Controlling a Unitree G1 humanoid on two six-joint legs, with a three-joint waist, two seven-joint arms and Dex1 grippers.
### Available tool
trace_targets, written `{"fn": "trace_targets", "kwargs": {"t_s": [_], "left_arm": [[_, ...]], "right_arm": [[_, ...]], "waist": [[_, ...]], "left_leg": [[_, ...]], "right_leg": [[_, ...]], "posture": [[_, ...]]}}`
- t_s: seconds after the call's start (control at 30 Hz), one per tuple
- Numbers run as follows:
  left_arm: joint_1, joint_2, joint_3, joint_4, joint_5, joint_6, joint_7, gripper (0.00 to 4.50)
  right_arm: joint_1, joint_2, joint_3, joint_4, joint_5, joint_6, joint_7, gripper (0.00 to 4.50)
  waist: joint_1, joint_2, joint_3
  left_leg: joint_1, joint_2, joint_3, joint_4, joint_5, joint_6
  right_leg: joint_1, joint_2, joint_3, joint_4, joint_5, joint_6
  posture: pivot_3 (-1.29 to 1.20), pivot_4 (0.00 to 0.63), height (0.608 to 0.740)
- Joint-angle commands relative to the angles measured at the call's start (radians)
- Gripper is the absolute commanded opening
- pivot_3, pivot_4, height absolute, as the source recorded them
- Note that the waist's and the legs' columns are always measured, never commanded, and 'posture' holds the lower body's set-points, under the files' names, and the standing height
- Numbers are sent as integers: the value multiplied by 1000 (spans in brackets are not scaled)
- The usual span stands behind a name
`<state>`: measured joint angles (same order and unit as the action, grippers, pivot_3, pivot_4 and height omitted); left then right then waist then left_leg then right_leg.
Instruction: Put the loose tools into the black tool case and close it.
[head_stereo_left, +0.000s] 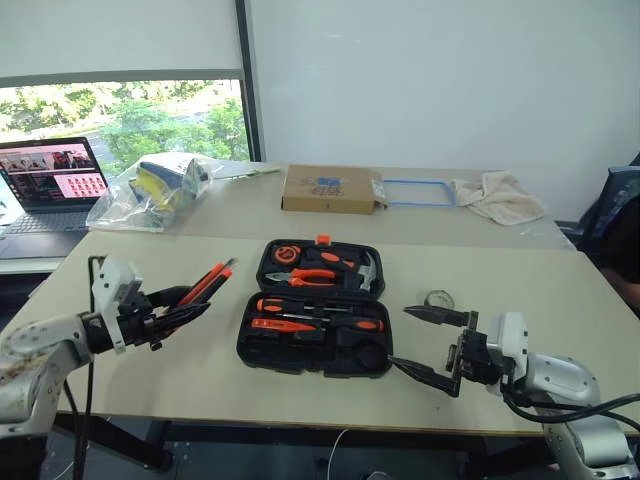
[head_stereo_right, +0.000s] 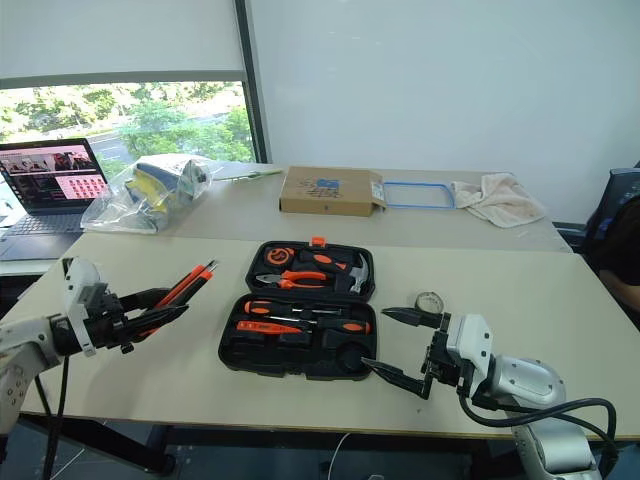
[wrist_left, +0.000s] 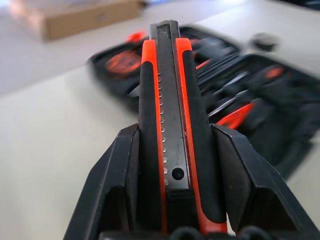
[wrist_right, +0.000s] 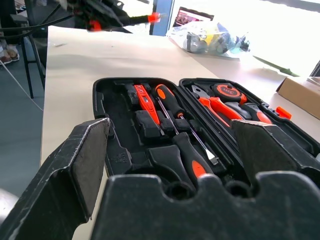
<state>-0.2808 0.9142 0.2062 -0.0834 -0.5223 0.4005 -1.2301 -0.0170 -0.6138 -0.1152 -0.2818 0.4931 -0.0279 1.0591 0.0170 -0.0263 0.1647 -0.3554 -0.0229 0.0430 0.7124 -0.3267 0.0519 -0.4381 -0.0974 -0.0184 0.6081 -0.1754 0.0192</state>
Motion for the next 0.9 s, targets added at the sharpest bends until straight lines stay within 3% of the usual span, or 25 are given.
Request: {"fn": "trace_targets", "kwargs": {"t_s": [0.03,0.3,0.57,0.9], "left_arm": [[-161,-14,-216,-11,112,-99,-135,1701],[-294,-147,-484,103,321,-192,-137,1701],[-324,-183,-569,208,443,-267,-132,1701],[-344,-255,-594,238,453,-273,-147,1701]], "right_arm": [[11,-14,-38,-38,17,-13,-6,4500],[41,-28,-58,-78,20,15,-23,4500],[92,-34,-80,-129,21,22,-61,4500],[96,-33,-80,-127,17,13,-74,4500]], "waist": [[5,1,0],[-18,0,0],[-8,0,0],[7,1,0]], "left_leg": [[0,-1,0,0,0,0],[0,2,4,1,-1,3],[-1,2,5,3,-3,6],[1,2,5,7,-4,8]], "right_leg": [[1,0,1,0,0,0],[1,5,6,0,-1,1],[0,5,6,-1,-2,3],[4,3,5,1,-2,4]], "posture": [[0,150,740],[0,150,740],[0,150,740],[0,150,740]]}}
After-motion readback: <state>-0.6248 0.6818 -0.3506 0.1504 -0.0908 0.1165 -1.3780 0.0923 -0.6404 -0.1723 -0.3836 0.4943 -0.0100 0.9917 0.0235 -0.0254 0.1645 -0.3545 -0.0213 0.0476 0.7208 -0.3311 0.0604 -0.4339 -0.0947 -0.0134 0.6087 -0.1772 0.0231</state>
